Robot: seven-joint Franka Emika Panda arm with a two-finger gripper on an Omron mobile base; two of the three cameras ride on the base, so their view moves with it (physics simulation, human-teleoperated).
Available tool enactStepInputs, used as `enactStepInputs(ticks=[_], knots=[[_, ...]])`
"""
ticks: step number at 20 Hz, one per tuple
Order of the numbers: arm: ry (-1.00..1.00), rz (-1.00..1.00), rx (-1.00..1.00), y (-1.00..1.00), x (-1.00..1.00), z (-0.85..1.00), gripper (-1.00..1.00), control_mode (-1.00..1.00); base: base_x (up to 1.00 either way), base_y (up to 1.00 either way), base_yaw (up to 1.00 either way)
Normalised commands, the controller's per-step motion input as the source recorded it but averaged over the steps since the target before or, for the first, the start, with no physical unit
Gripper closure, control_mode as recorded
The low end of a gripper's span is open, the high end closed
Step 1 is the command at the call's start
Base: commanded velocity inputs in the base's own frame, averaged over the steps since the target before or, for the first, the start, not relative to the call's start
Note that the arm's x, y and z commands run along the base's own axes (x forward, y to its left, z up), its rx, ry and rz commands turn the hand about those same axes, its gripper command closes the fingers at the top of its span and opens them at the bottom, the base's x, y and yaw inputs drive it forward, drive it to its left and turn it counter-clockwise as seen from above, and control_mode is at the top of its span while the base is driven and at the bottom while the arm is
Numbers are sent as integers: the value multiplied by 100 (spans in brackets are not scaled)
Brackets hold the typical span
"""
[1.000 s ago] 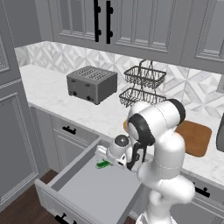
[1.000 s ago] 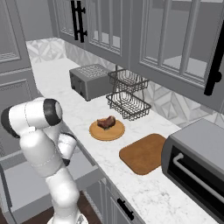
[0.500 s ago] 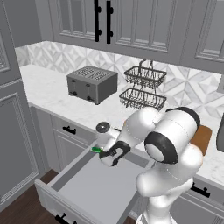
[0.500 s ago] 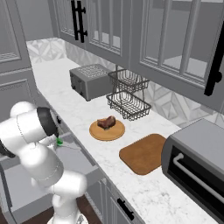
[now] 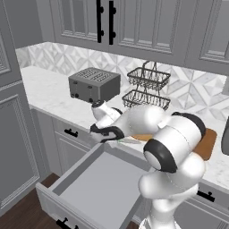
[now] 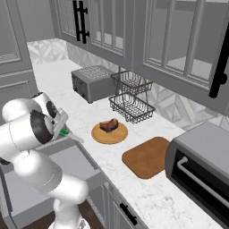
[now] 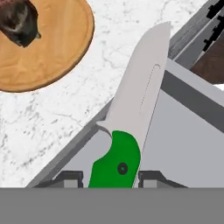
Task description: Pick up the knife from the drawer and place it on the cutting board. Then place the meat from the plate to the cutting board.
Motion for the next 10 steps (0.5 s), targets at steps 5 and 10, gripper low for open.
enactStepInputs(ticks=[5, 10], knots=[[-7, -88, 0, 2, 0, 0, 100, -100, 0, 0, 0], [-28, -64, -6, -21, 0, -33, 100, -100, 0, 0, 0]])
